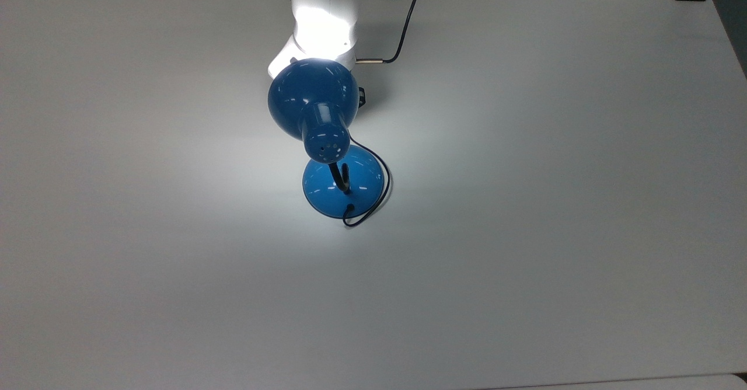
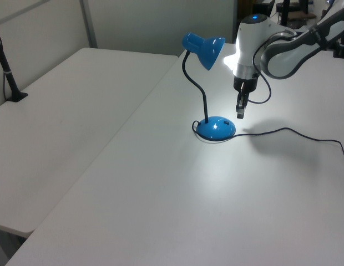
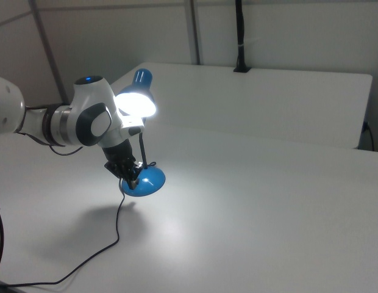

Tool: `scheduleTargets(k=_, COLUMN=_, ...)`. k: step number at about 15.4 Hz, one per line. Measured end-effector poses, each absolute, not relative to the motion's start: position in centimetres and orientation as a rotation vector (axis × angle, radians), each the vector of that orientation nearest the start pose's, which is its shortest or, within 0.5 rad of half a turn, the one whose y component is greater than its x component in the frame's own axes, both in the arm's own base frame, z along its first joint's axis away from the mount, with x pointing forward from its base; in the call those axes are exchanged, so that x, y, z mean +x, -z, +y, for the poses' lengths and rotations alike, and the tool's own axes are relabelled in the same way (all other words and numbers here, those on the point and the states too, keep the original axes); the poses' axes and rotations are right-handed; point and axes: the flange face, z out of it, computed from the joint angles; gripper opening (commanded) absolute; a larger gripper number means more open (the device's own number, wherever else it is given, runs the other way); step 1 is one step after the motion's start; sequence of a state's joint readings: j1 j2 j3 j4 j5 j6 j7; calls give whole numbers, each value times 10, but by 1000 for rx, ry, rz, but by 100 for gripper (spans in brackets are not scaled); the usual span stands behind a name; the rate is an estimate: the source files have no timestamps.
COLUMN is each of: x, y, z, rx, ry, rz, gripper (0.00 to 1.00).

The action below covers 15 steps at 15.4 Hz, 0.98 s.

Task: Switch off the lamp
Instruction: 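Move the gripper over the blue lamp base toward its switch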

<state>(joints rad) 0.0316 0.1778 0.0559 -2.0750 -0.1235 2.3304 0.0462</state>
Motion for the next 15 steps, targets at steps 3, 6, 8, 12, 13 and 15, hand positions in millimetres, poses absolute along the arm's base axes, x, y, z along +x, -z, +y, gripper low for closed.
scheduleTargets(k=3, x=583, y=-351, z=49, rx=-3206, ry=165, rz=-199, gripper=0)
scheduleTargets(k=6, x=586, y=-344, z=51, rx=-3198, ry=202, rz=-206, gripper=0)
scheduleTargets(k=8, x=589, y=-339, z=53, rx=-3194, ry=217, rz=-212, gripper=0)
scheduleTargets(k=12, x=590, y=-335, z=66, rx=-3186, ry=246, rz=-261, gripper=0)
scheduleTargets(k=13, x=590, y=-335, z=67, rx=-3186, ry=248, rz=-264, gripper=0)
scheduleTargets(k=15, x=591, y=-336, z=67, rx=-3185, ry=251, rz=-265, gripper=0)
